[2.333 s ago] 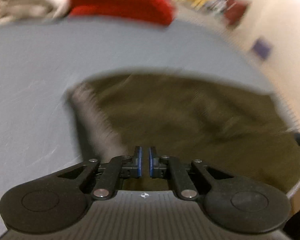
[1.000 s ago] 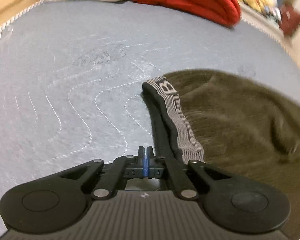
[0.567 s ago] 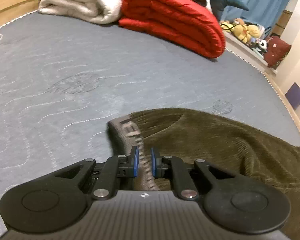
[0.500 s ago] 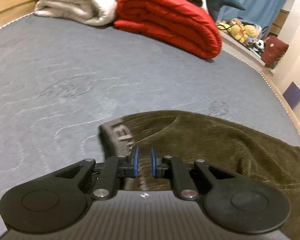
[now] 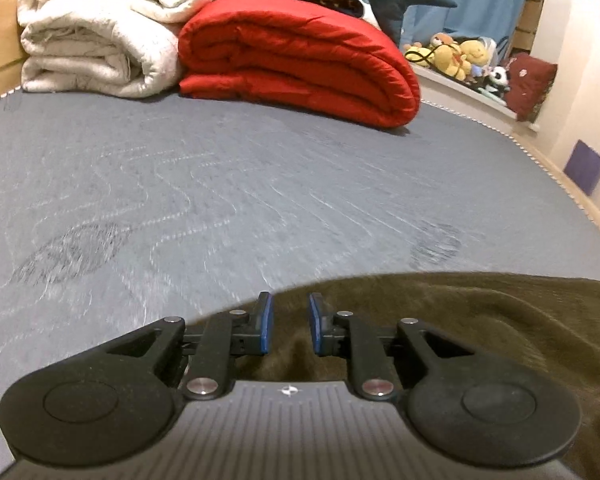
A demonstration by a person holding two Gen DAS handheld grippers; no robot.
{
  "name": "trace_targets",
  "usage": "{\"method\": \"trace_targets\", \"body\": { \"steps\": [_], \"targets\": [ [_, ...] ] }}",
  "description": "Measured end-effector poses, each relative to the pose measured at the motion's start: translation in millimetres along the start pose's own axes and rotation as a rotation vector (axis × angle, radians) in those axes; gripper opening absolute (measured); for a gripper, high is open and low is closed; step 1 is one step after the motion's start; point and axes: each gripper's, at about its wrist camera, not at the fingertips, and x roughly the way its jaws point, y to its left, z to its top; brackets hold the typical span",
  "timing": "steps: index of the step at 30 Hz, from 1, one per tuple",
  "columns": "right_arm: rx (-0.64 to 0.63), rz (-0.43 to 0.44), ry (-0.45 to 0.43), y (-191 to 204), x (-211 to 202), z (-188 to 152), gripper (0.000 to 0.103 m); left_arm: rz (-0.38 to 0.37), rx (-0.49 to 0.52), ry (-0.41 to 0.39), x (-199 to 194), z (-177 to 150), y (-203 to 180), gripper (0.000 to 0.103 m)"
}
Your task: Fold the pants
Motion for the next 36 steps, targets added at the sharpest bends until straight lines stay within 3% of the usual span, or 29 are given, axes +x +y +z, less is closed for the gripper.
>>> {"method": "trace_targets", "body": {
  "steps": [6, 12, 17, 18, 19, 22, 25, 30, 36],
  "targets": [
    [0.025, 0.004, -0.003, -17, 3, 5, 0.058, 0.044, 0.045, 0.031, 44, 4, 2, 0.061],
    [0.028, 0.005, 0.007, -23, 8, 7, 0.058, 0.045, 0.065, 0.078, 70, -1, 4, 0.068],
    [0.033, -0.004, 0.015, -26, 10, 9, 0.058, 0.046, 0.067, 0.09, 79, -4, 6, 0.067],
    [0.036, -0.007, 0.015, -27, 10, 9, 0.058, 0.042, 0.071, 0.092, 79, -4, 5, 0.062],
    [0.04, -0.011, 0.014, -28, 10, 10, 0.058, 0.037, 0.075, 0.096, 79, -4, 5, 0.048],
    [0.058, -0.023, 0.011, -31, 8, 11, 0.058, 0.029, 0.113, 0.095, 76, -2, -1, 0.021],
    [0.063, -0.036, 0.005, -34, 5, 10, 0.058, 0.052, 0.156, 0.091, 70, 1, -11, 0.012],
    [0.059, -0.089, -0.006, -40, -3, 8, 0.058, 0.042, 0.138, 0.044, 42, 7, -17, 0.009],
    [0.13, -0.314, 0.072, -68, -2, -1, 0.058, 0.003, 0.189, -0.041, -18, 7, -38, 0.009]
  ]
}}
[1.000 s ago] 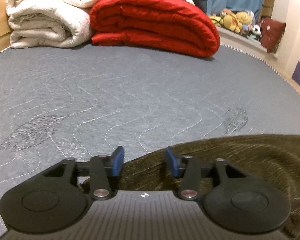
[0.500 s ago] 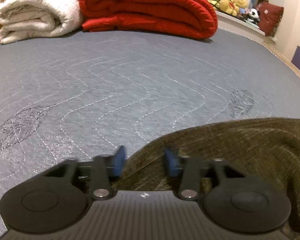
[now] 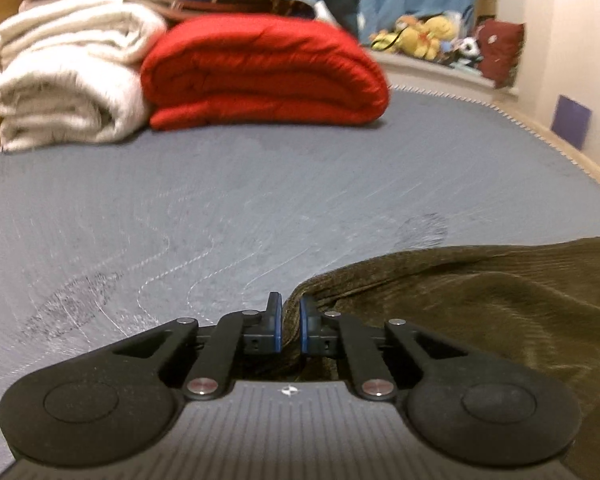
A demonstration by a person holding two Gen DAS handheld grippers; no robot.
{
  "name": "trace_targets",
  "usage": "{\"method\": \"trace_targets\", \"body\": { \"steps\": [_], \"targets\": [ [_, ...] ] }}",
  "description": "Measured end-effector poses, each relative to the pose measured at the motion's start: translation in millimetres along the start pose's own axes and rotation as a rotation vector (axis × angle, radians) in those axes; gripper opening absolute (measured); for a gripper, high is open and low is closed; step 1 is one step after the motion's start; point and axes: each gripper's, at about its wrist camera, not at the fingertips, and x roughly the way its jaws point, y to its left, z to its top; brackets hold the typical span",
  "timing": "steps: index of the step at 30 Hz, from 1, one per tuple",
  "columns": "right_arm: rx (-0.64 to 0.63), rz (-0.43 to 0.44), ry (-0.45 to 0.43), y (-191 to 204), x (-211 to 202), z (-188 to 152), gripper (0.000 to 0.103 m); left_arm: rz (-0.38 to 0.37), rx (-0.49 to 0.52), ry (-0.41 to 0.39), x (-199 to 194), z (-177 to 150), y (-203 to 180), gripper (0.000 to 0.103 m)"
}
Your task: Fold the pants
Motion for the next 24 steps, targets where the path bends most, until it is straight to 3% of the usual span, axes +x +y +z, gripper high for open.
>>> {"method": "trace_targets", "body": {
  "steps": [2, 7, 11, 18, 22, 24],
  "targets": [
    [0.086, -0.037, 0.049, -16, 8, -2, 0.058, -0.014, 0.034, -0.031, -23, -3, -9, 0.008],
    [0.296, -0.037, 0.15, -38, 28, -20, 0.058, -0.05, 0.092, -0.073, -71, -16, -28, 0.008],
    [0.314, -0.043, 0.174, -23, 38, -32, 0.058, -0.086, 0.102, -0.078, -107, -34, -37, 0.007],
    [0.337, -0.02, 0.132, -14, 32, -34, 0.058, -0.187, 0.148, -0.106, -182, -71, -35, 0.005],
    [0.4, -0.01, 0.07, -30, 23, -24, 0.058, -0.228, 0.191, -0.018, -197, -105, -31, 0.005],
    [0.448, -0.012, 0.038, -44, 20, -18, 0.058, -0.264, 0.228, 0.119, -183, -121, -34, 0.005]
  ]
}}
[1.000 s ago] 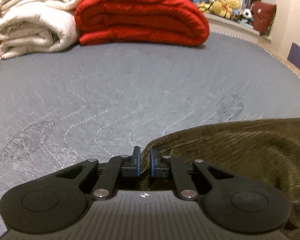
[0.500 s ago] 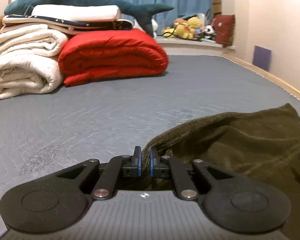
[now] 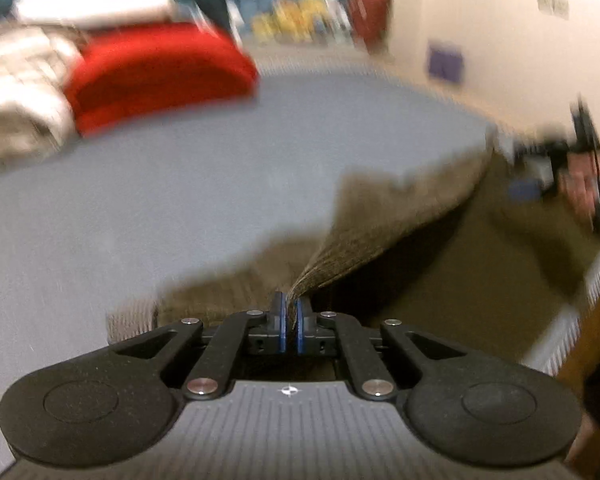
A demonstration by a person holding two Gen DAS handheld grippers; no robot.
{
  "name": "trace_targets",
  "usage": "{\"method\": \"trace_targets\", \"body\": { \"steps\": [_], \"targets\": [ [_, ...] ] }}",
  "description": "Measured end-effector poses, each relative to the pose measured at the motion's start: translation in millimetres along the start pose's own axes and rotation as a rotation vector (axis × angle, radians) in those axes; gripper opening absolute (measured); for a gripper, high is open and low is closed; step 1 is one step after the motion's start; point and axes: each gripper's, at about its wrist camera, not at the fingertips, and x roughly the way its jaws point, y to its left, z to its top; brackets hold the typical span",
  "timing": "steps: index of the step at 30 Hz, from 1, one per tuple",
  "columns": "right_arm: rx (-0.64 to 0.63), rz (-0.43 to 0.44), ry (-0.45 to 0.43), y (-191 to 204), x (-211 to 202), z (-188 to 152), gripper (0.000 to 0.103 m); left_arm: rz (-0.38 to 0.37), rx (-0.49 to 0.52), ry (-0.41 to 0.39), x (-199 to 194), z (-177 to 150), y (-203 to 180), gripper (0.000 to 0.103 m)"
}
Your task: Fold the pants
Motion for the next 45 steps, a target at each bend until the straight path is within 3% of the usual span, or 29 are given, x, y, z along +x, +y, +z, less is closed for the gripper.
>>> {"method": "trace_targets", "body": {
  "steps": [2, 3, 5, 7, 11, 15, 19, 23, 34, 38, 45],
  "targets": [
    [0.047, 0.004, -0.019, -11, -1, 12, 0.058, 0.004, 0.054, 0.111, 20, -9, -10, 0.006],
    [0.072, 0.003, -0.027, -17, 1, 19, 0.058, 0.01, 0.091, 0.126, 25, -10, -16, 0.008],
    [0.125, -0.003, -0.044, -27, 0, 34, 0.058, 0.015, 0.127, 0.094, 25, -7, -24, 0.013],
    [0.175, -0.005, -0.053, -38, 1, 48, 0.058, -0.016, 0.082, 0.046, 21, 2, -20, 0.028],
    [0.237, 0.006, -0.053, -58, 10, 74, 0.057, -0.063, 0.042, -0.013, 22, 14, -27, 0.028],
    [0.253, 0.018, -0.039, -78, 27, 91, 0.034, -0.1, 0.099, 0.019, 43, 21, -49, 0.032],
    [0.243, 0.043, -0.008, -91, 51, 103, 0.034, -0.12, 0.195, 0.07, 67, 21, -69, 0.047],
    [0.264, 0.007, 0.015, -102, 75, 111, 0.036, -0.113, 0.273, 0.105, 85, 15, -80, 0.048],
    [0.286, -0.026, -0.015, -95, 98, 121, 0.038, -0.069, 0.312, 0.139, 110, 14, -72, 0.048],
    [0.26, -0.066, -0.039, -90, 102, 124, 0.015, -0.063, 0.315, 0.137, 109, 12, -71, 0.047],
    [0.234, -0.024, -0.086, -86, 82, 130, 0.011, -0.028, 0.326, 0.125, 108, 10, -69, 0.023]
  ]
}}
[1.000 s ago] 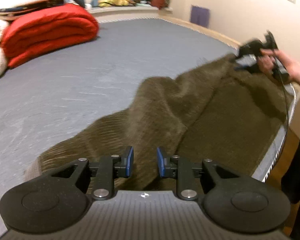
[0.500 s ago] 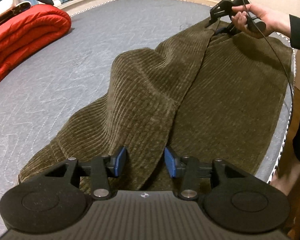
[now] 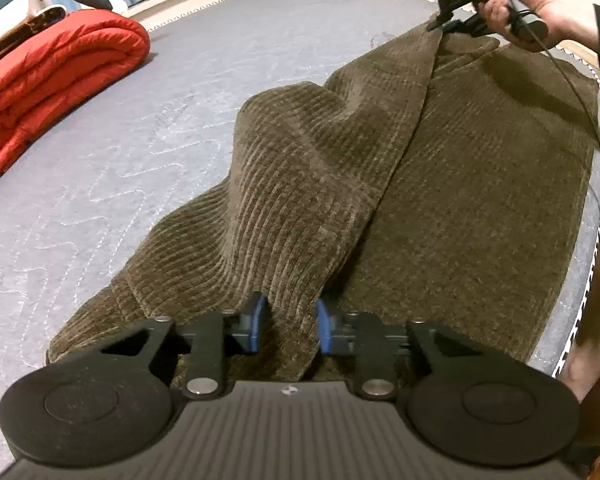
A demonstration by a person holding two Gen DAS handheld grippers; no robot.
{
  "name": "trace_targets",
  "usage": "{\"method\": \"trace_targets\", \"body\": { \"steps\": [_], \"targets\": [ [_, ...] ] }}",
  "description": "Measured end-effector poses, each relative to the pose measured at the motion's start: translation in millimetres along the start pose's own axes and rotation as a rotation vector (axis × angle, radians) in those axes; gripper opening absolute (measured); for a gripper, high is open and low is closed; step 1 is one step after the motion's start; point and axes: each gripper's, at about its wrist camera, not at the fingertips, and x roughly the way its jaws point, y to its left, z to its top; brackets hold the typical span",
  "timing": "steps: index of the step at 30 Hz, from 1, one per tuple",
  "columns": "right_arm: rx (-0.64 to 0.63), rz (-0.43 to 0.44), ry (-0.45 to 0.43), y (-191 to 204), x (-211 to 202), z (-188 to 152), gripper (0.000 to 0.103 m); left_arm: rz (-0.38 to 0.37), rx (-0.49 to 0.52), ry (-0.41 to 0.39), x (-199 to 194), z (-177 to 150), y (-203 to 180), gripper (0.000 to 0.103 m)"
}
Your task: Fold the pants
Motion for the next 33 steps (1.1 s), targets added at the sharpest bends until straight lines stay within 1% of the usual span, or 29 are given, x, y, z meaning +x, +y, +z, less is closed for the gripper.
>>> {"method": "trace_targets", "body": {
  "steps": [1, 4, 9, 12, 13, 15, 16, 20, 23, 26, 28, 29, 30, 31, 32, 33],
  "targets": [
    [-0.01, 0.009, -0.01, 2, -6, 1, 0.011, 0.002, -0.003, -0.008, -2, 0, 1, 0.018],
    [-0.021, 0.03, -0.032, 4, -29, 5, 0.011, 0.005, -0.016, -0.041, -13, 1, 5, 0.014],
    [-0.032, 0.077, -0.057, 1, -77, 12, 0.01, 0.005, -0.075, -0.114, -41, 2, 20, 0.011],
    [-0.061, 0.107, -0.08, 0, -116, 11, 0.009, 0.006, -0.077, -0.175, -65, 0, 23, 0.008],
    [-0.086, 0.105, -0.096, 0, -130, 8, 0.009, 0.0, -0.084, -0.192, -72, -4, 26, 0.008],
    [-0.131, 0.087, -0.108, -2, -156, 0, 0.009, -0.011, -0.085, -0.192, -80, -10, 28, 0.007],
    [-0.144, 0.076, -0.103, -5, -168, -5, 0.009, -0.014, -0.071, -0.191, -84, -14, 28, 0.004],
    [-0.18, 0.028, -0.081, -28, -204, -29, 0.008, -0.042, -0.01, -0.187, -95, -27, 24, 0.004],
    [-0.204, -0.038, -0.042, -50, -216, -51, 0.008, -0.07, 0.043, -0.165, -97, -42, 19, 0.004],
    [-0.22, -0.117, 0.016, -71, -213, -73, 0.008, -0.145, 0.18, -0.088, -88, -64, 3, 0.004],
    [-0.204, -0.164, 0.088, -90, -201, -82, 0.01, -0.169, 0.292, -0.014, -79, -77, -12, 0.004],
    [-0.177, -0.168, 0.139, -102, -191, -83, 0.013, -0.17, 0.323, 0.005, -76, -80, -17, 0.004],
    [-0.144, -0.174, 0.172, -113, -184, -84, 0.014, -0.166, 0.333, 0.01, -74, -79, -17, 0.007],
    [-0.107, -0.183, 0.172, -122, -180, -81, 0.017, -0.166, 0.324, 0.005, -74, -78, -15, 0.009],
    [-0.075, -0.185, 0.149, -130, -178, -76, 0.027, -0.169, 0.303, -0.009, -77, -78, -11, 0.01],
    [-0.055, -0.201, 0.108, -134, -179, -69, 0.037, -0.174, 0.277, -0.034, -81, -77, -8, 0.01]
  ]
}}
